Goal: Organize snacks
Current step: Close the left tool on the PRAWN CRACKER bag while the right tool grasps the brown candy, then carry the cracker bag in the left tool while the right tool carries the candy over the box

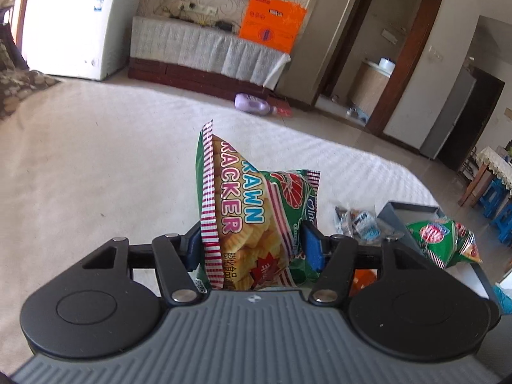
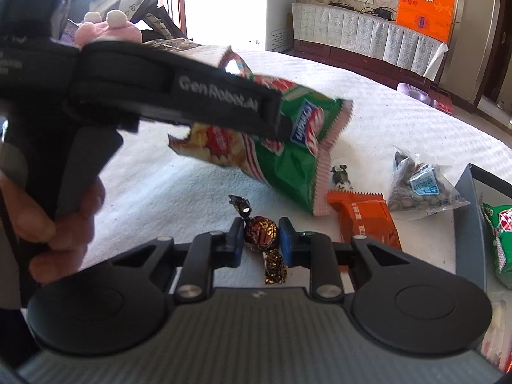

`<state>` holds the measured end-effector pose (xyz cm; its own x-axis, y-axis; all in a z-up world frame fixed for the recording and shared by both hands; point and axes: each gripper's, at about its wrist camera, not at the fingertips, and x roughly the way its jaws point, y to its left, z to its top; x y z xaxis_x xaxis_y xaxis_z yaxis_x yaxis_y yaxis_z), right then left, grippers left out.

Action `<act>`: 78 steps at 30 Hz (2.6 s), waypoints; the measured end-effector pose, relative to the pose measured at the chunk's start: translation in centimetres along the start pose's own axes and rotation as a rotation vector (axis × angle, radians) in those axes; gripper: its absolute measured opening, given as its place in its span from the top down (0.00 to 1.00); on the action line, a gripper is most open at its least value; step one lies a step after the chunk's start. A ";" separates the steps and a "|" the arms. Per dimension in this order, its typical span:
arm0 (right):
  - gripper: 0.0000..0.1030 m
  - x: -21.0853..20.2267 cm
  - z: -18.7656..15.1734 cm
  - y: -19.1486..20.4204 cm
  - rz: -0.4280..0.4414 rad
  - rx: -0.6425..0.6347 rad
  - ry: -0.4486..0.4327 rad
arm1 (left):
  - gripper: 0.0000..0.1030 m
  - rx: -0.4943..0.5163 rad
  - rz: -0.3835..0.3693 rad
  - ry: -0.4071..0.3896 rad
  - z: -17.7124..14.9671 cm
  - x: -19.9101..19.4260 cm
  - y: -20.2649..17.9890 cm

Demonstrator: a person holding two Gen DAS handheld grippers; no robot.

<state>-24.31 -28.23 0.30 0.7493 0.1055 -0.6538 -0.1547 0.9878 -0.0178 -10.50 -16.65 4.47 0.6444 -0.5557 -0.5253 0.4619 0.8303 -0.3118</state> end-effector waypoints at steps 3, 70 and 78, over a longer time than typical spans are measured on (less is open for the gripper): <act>0.75 -1.0 -0.4 -0.1 -0.002 0.008 -0.012 | 0.36 0.005 0.026 -0.021 0.4 -1.1 -0.1; 0.75 -15.7 -5.7 -4.2 -0.160 0.146 -0.220 | 0.35 0.253 -0.063 -0.066 -1.3 -3.1 -15.2; 0.75 -16.2 -6.3 -5.3 -0.191 0.164 -0.219 | 0.35 0.285 -0.089 -0.062 -1.9 -2.7 -16.7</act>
<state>-39.67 -35.91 6.21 0.8781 -0.0792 -0.4720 0.0948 0.9955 0.0092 -21.17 -28.95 9.58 0.6256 -0.6342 -0.4543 0.6648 0.7381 -0.1149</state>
